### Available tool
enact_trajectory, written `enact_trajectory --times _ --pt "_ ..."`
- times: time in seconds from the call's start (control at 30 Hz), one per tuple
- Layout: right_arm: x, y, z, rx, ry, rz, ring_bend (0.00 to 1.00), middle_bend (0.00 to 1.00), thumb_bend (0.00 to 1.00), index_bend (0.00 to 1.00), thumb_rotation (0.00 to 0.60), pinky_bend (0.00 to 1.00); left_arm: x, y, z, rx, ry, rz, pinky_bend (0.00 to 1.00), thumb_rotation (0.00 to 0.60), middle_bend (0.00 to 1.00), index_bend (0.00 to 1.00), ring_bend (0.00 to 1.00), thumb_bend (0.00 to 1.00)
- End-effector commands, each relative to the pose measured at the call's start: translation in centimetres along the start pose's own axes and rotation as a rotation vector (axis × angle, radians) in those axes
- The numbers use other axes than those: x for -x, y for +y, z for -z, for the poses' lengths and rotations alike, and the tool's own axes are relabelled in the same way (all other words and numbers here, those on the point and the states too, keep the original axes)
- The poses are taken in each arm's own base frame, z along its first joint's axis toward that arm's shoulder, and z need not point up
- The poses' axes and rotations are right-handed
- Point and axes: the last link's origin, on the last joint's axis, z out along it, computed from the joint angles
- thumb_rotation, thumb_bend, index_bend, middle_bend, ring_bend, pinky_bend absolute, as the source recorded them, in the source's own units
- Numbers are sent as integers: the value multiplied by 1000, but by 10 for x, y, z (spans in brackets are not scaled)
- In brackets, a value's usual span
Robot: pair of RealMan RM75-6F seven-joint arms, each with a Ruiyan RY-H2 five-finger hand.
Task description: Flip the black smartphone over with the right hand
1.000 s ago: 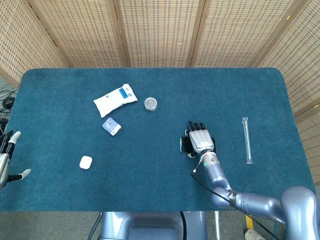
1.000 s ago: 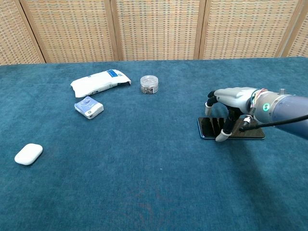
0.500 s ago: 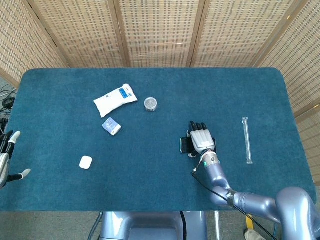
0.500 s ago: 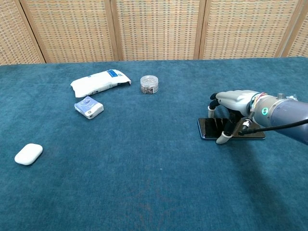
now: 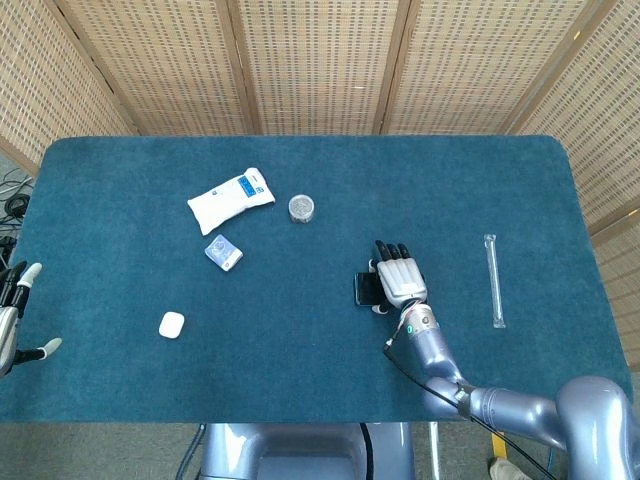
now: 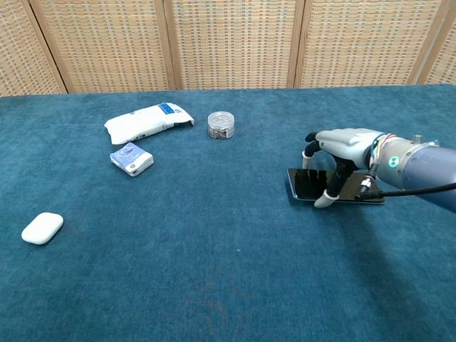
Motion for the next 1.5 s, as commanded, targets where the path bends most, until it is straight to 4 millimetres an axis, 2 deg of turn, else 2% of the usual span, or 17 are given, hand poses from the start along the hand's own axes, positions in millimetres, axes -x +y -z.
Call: enact_trajectory --times 0.03,0.43,0.53,0.67,0.77,0.83,0.87,0.93,1.0,1.03,1.1,1.27,1.37,1.5 --pt "-8 0 5 -31 36 -18 0 0 346 594 600 0 0 0 0 2 -1 1 0 600 0 0 0 0" --pt "-44 6 34 -148 107 -304 0 0 348 594 600 0 1 3 2 15 -6 -6 0 600 0 0 0 0" --pt "-51 15 39 -159 119 -390 0 0 346 594 600 0 2 4 3 19 -7 -10 0 600 0 0 0 0" --pt "-52 30 42 -145 117 -476 0 0 347 594 600 0 3 5 5 24 -12 -12 0 600 0 0 0 0" --pt "-46 49 42 -116 92 -558 0 0 343 594 600 0 4 7 6 31 -18 -9 0 600 0 0 0 0" --pt "-40 61 42 -98 60 -599 0 0 336 551 600 0 4 8 7 34 -18 -12 0 600 0 0 0 0" --pt "-38 66 42 -95 45 -610 0 0 329 481 600 0 4 9 7 35 -17 -12 0 600 0 0 0 0" --pt "-29 80 45 -90 -8 -636 0 0 282 268 600 0 4 9 9 35 -14 -14 0 600 0 0 0 0" --pt "-20 97 51 -82 -64 -622 0 0 187 42 600 0 3 10 9 33 -11 -14 0 600 0 0 0 0" --pt "-16 106 55 -80 -91 -601 0 0 157 9 600 0 3 9 10 32 -9 -15 0 600 0 0 0 0" --pt "-11 123 61 -70 -121 -565 0 0 111 0 600 0 3 10 10 31 -4 -15 0 600 0 0 0 0" --pt "-8 172 77 -42 -107 -531 0 0 100 0 600 0 2 12 14 36 9 -19 0 600 0 0 0 0" --pt "-11 204 92 -24 -89 -527 0 0 94 0 600 0 1 14 17 43 17 -21 0 600 0 0 0 0" --pt "-20 234 114 -24 -57 -500 0 0 91 0 600 0 0 16 21 57 27 -21 0 600 0 0 0 0"
